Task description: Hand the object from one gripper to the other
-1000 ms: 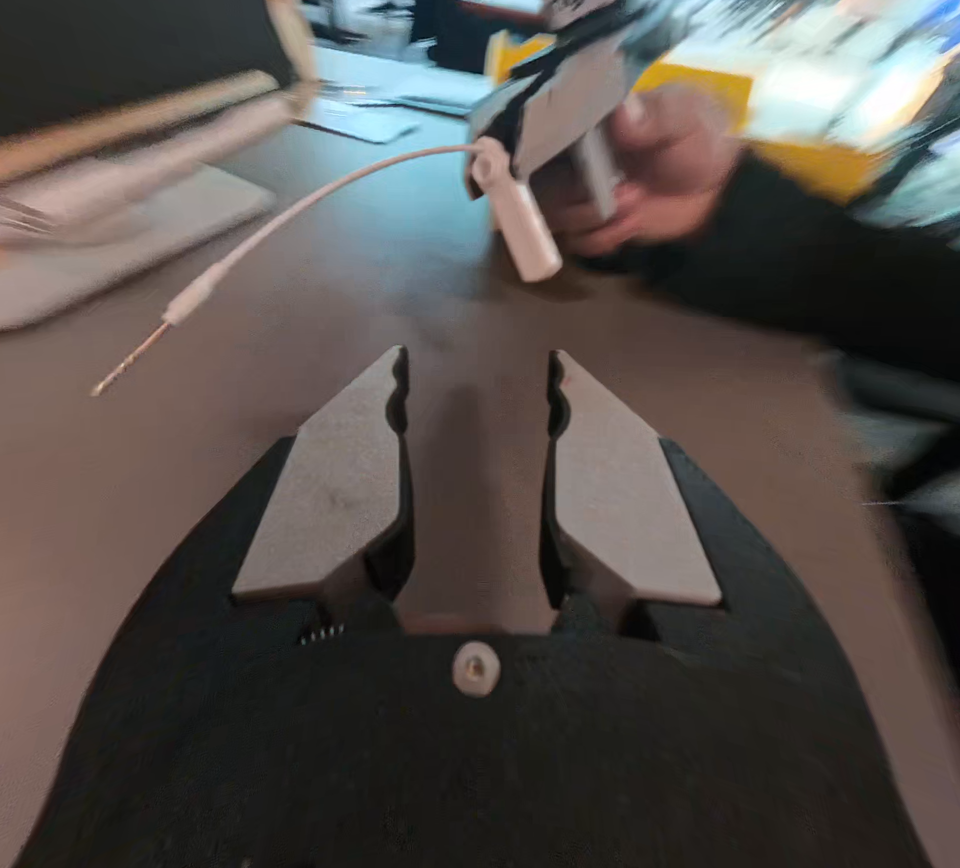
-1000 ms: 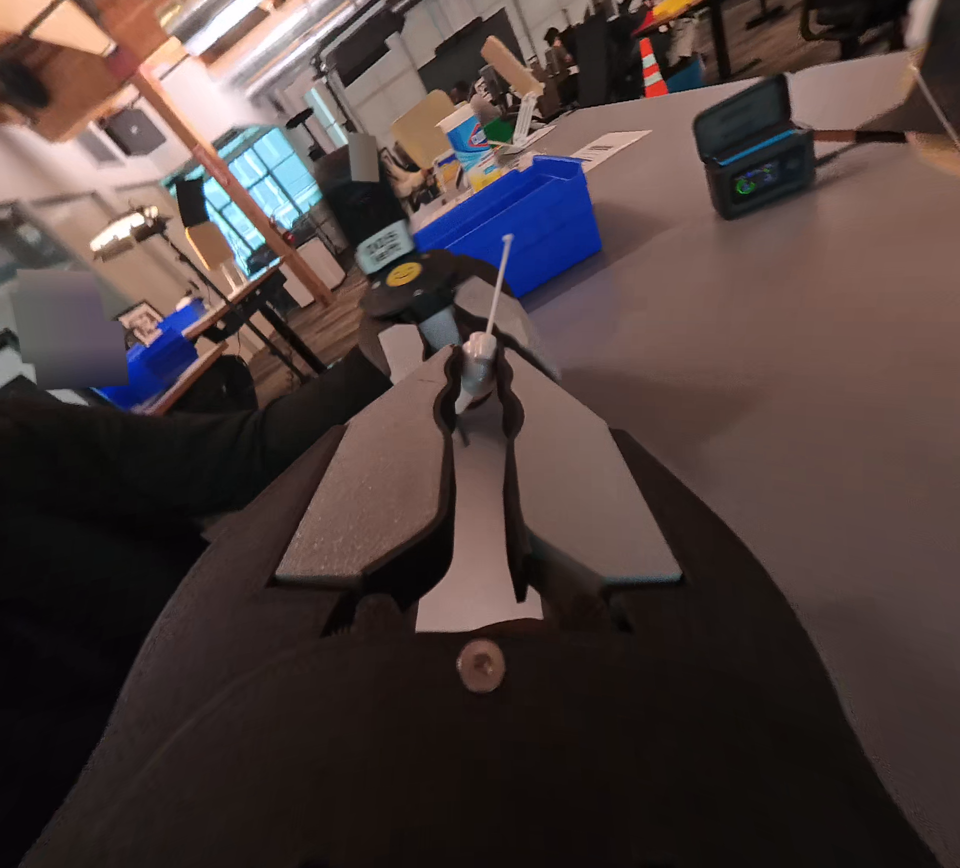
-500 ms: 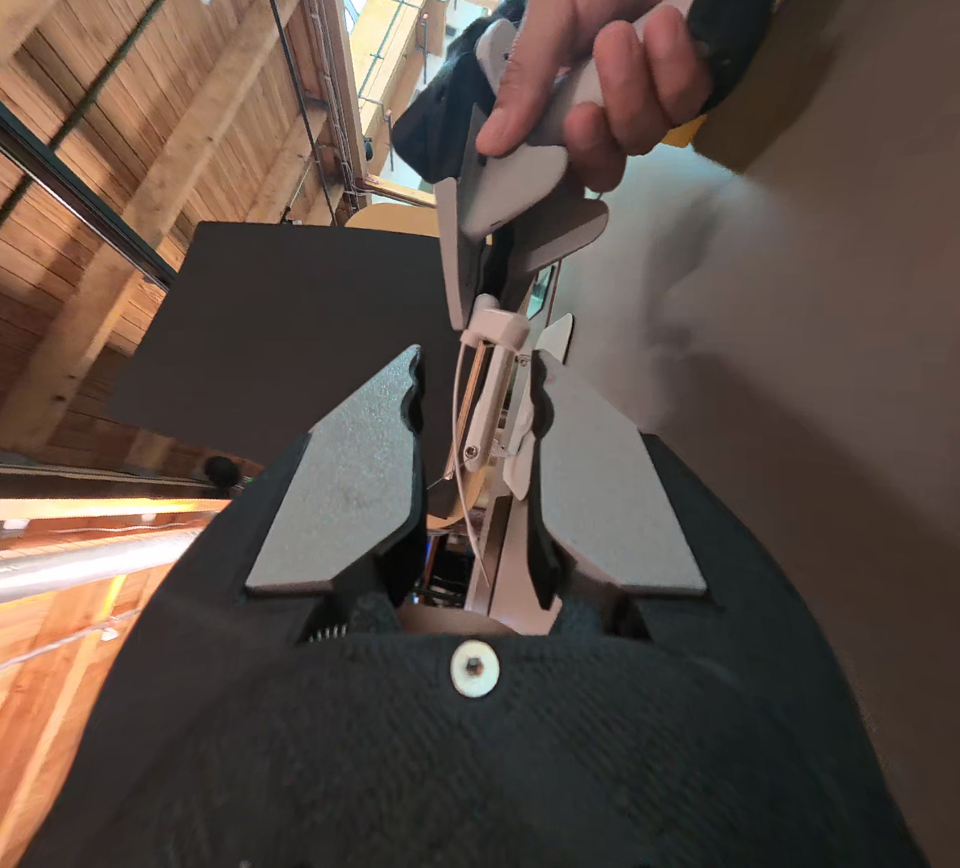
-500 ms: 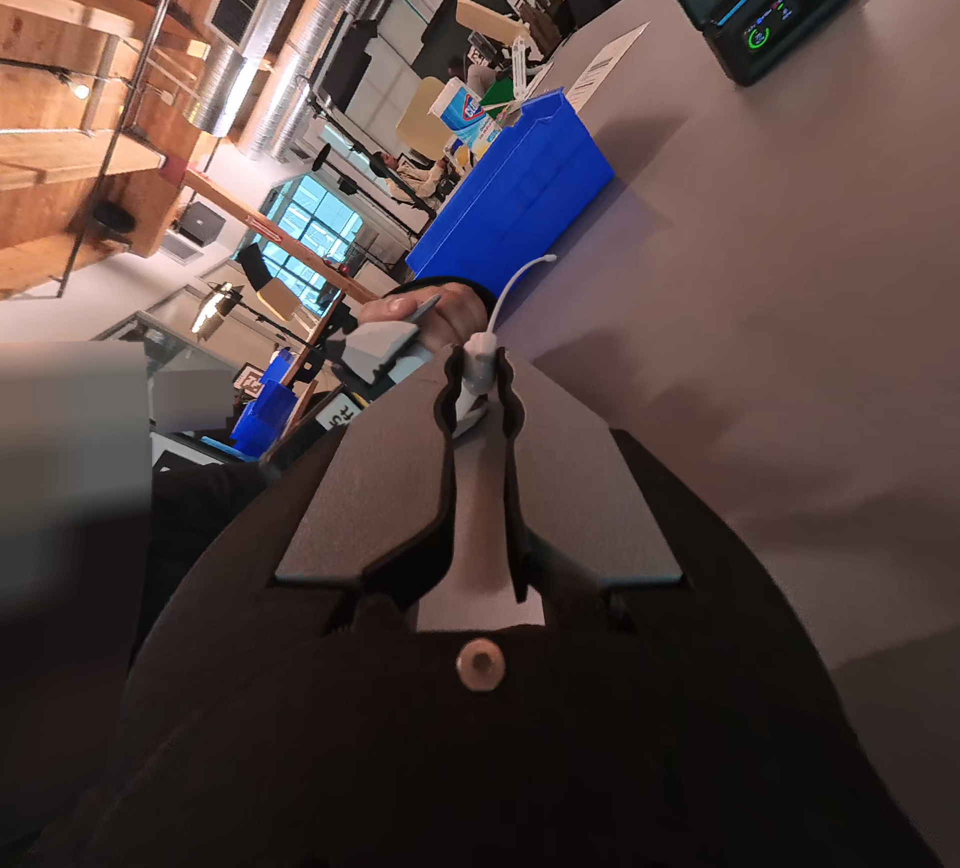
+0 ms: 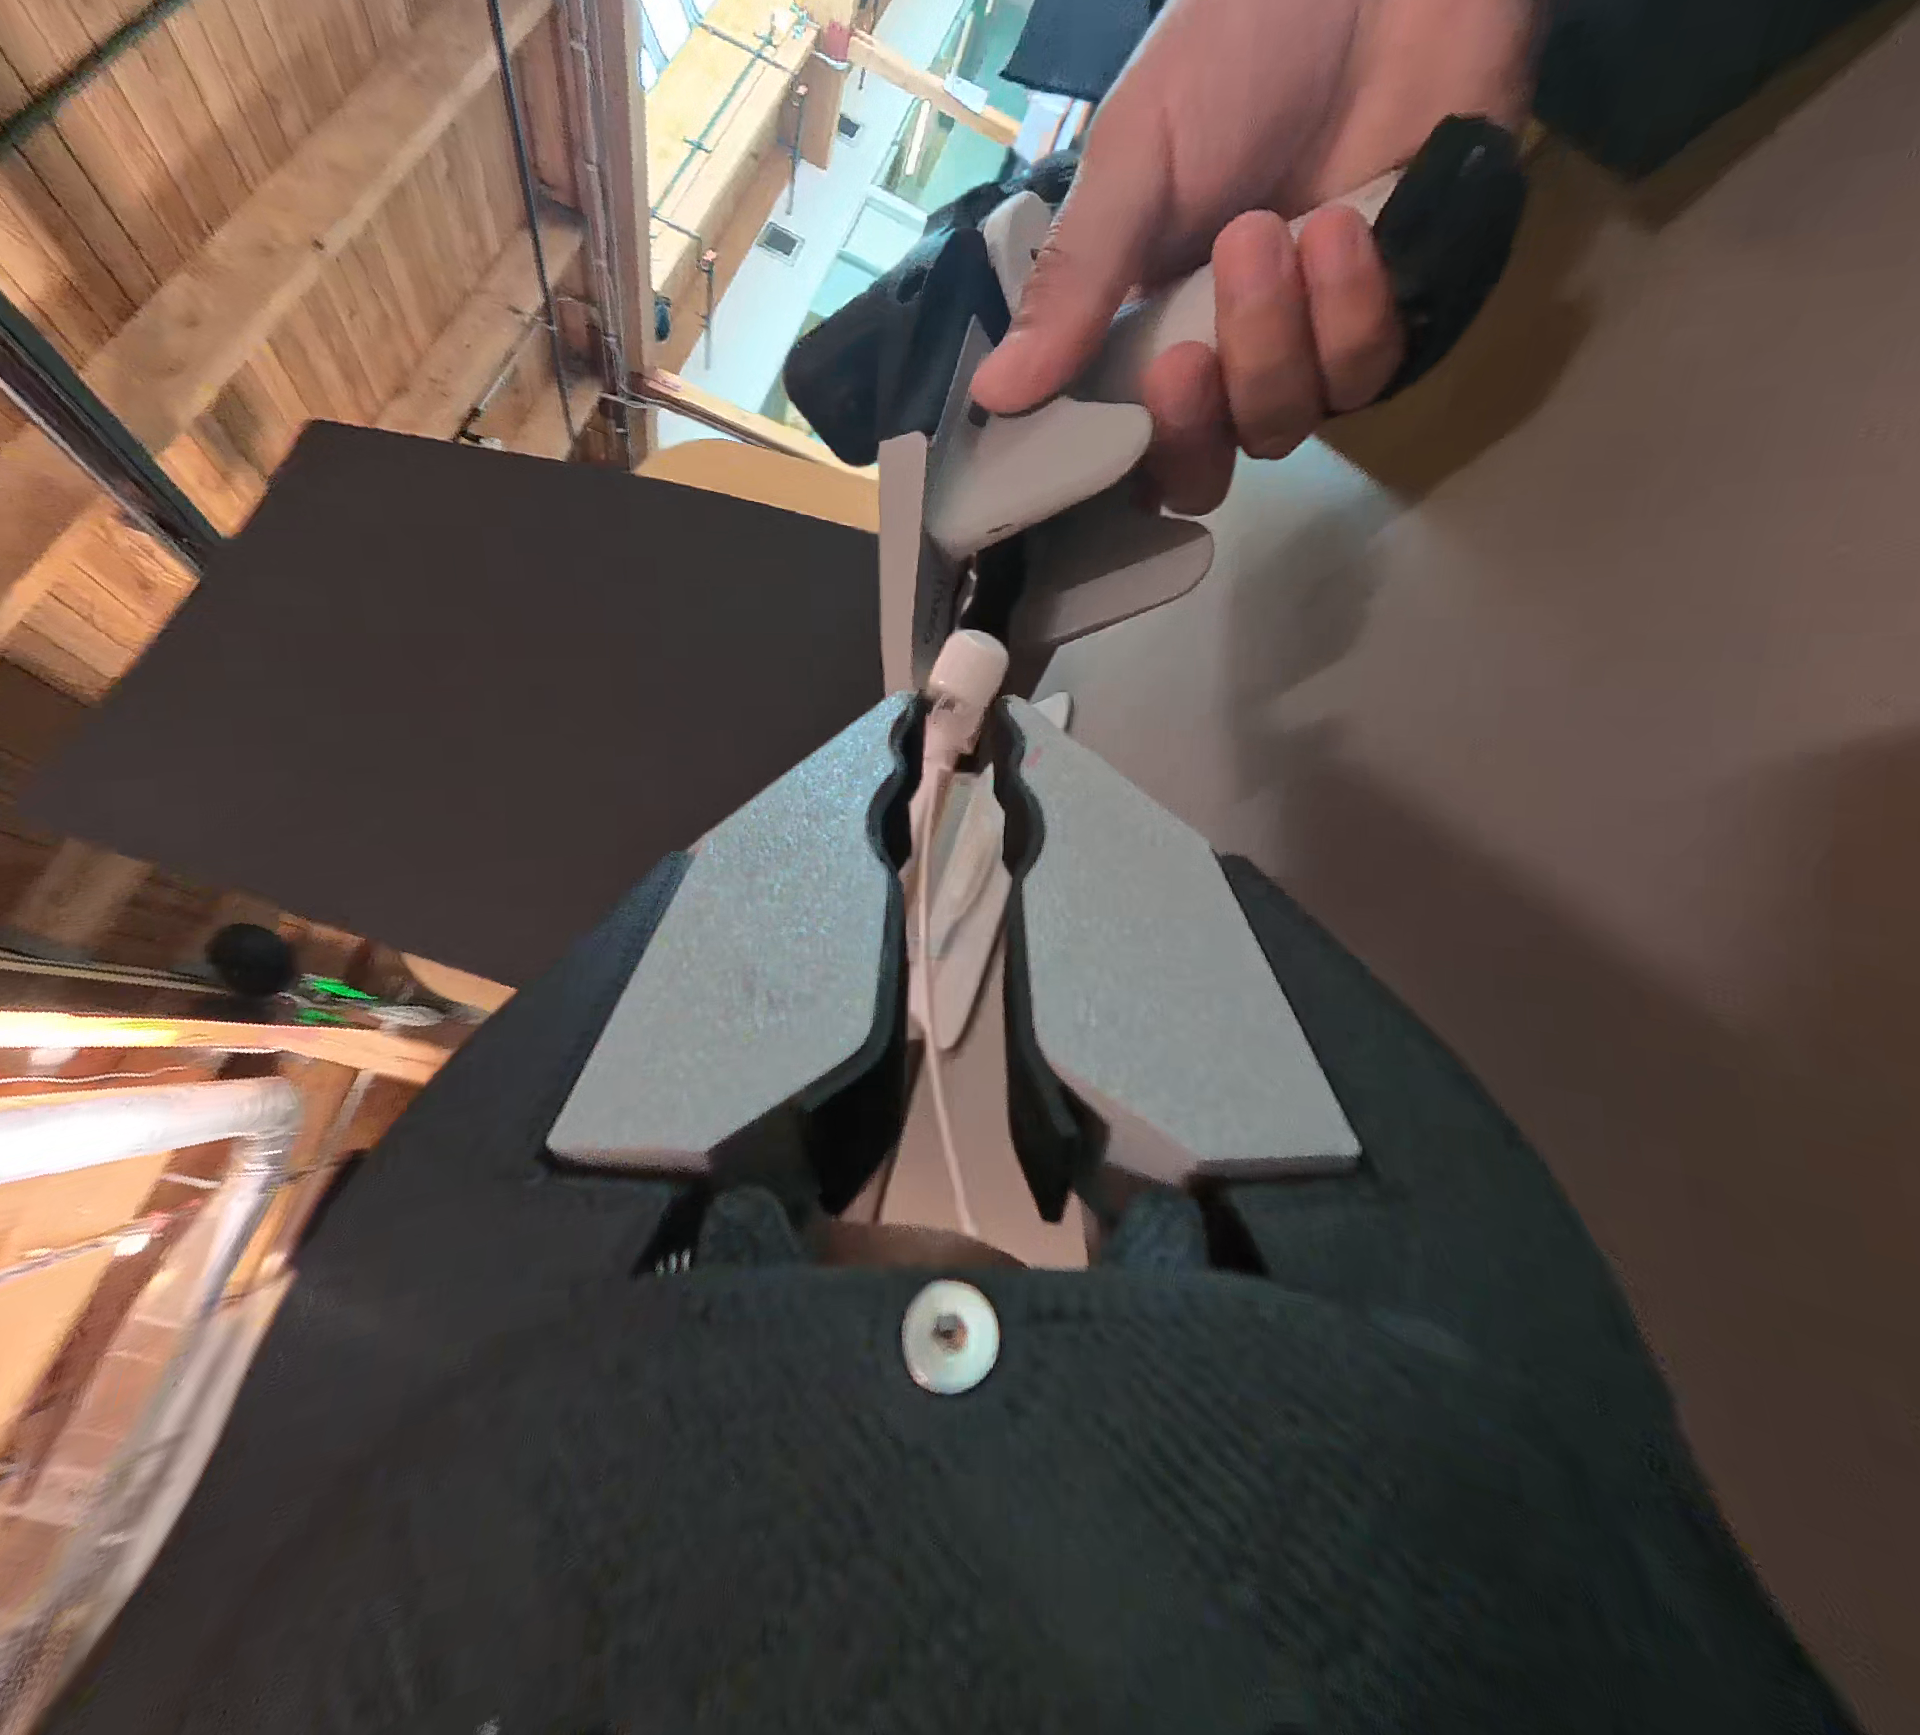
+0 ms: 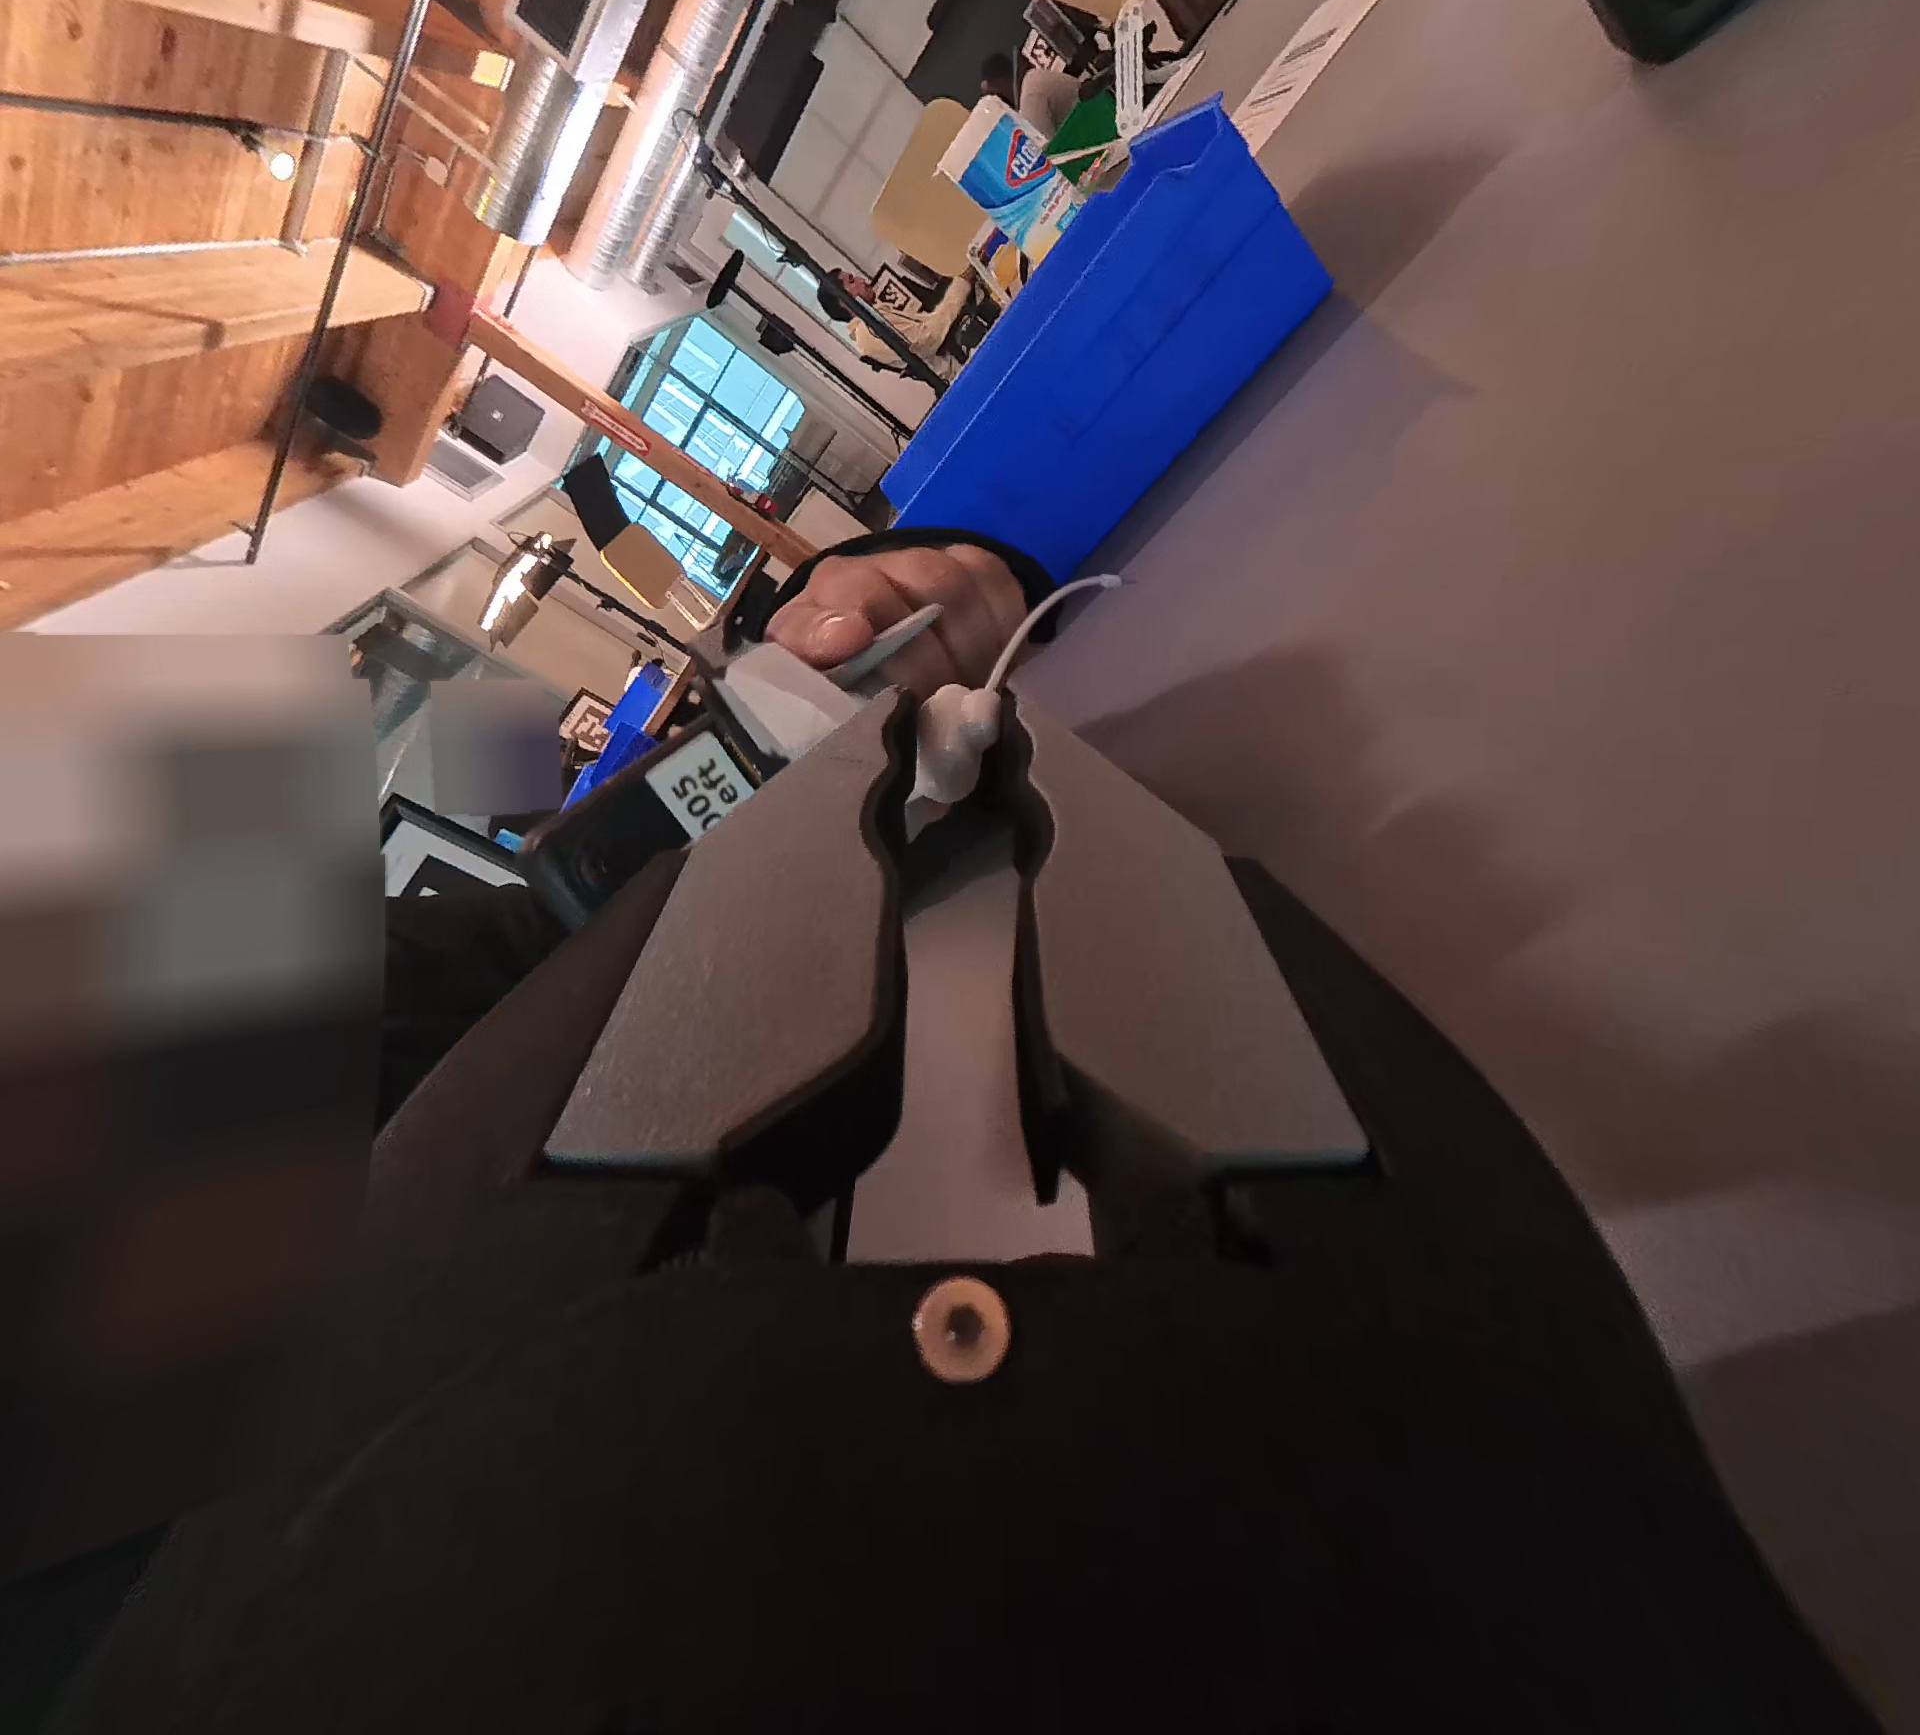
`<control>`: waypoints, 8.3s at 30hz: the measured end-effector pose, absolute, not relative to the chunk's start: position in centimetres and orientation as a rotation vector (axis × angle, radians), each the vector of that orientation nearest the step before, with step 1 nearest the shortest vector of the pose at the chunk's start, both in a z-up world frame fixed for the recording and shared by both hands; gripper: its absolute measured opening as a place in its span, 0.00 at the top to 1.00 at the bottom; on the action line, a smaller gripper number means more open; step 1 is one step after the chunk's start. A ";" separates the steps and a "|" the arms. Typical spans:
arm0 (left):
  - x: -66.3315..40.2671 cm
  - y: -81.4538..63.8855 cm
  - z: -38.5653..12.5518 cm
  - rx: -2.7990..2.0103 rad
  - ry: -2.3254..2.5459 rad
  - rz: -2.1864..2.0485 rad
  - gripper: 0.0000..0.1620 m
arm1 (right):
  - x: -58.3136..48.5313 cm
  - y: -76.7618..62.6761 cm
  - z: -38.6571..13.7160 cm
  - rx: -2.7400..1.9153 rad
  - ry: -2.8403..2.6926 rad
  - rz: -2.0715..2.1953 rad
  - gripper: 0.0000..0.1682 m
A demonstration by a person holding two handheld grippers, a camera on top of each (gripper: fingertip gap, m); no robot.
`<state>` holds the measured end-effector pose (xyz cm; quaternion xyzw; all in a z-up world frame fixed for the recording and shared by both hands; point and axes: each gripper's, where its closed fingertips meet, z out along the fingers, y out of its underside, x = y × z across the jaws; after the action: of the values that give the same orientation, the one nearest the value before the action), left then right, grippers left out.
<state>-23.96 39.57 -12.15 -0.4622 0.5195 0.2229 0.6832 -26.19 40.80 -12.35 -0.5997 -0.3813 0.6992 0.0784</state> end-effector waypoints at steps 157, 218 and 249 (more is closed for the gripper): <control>-54.0 37.0 -3.0 -1.890 0.407 0.367 0.82 | -31.6 39.8 -17.1 -1.544 -1.408 1.258 0.71; -24.8 42.0 -15.5 -1.293 1.143 0.149 0.57 | -28.2 40.1 -14.3 -1.691 -1.435 2.050 0.84; -25.1 40.6 -13.5 -1.713 0.305 -1.679 0.58 | -29.3 39.8 -14.6 -1.052 -1.707 0.817 0.77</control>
<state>-25.08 40.56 -13.49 -0.6625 0.1181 -0.6494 0.3542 -29.26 39.80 -14.58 -0.4291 -0.6963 0.3331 0.4691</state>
